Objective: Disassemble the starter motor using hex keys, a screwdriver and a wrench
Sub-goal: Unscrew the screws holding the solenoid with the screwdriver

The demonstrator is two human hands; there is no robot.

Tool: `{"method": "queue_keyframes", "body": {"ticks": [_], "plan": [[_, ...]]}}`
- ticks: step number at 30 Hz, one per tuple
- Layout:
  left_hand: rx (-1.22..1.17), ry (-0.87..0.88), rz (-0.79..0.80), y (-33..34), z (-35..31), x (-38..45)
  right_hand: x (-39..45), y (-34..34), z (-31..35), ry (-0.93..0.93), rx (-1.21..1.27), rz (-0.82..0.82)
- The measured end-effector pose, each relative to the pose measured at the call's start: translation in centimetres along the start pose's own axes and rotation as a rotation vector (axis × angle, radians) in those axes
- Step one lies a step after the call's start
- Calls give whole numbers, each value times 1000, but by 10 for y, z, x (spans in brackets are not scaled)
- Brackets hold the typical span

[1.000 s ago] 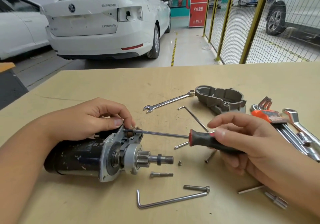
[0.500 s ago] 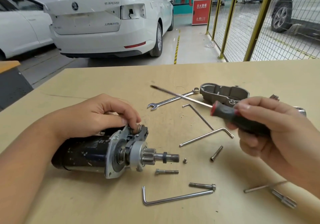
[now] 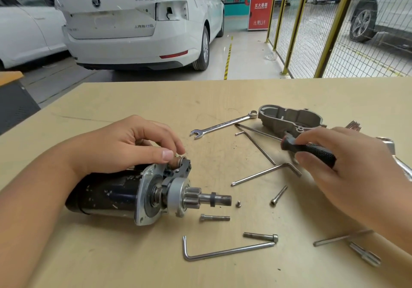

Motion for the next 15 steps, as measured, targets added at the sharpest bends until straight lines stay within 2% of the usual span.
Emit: {"method": "queue_keyframes", "body": {"ticks": [7,11,15], "plan": [[26,-34,-15,0,0,2,2,1,4,12,-307,38],[17,-45,-24,0,-1,2,1,7,1,-32,-357,66],[11,-49,-18,1,-1,2,4,16,4,-164,-351,116]]}}
Point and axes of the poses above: each hand's wrist, its own x-axis towards the middle knuckle, its own y-axis out of the palm, z = x × y, the point moved 3 cm from there along x, towards the middle knuckle, and after that the axes turned 5 degrees about z, right-handed, at the moved point
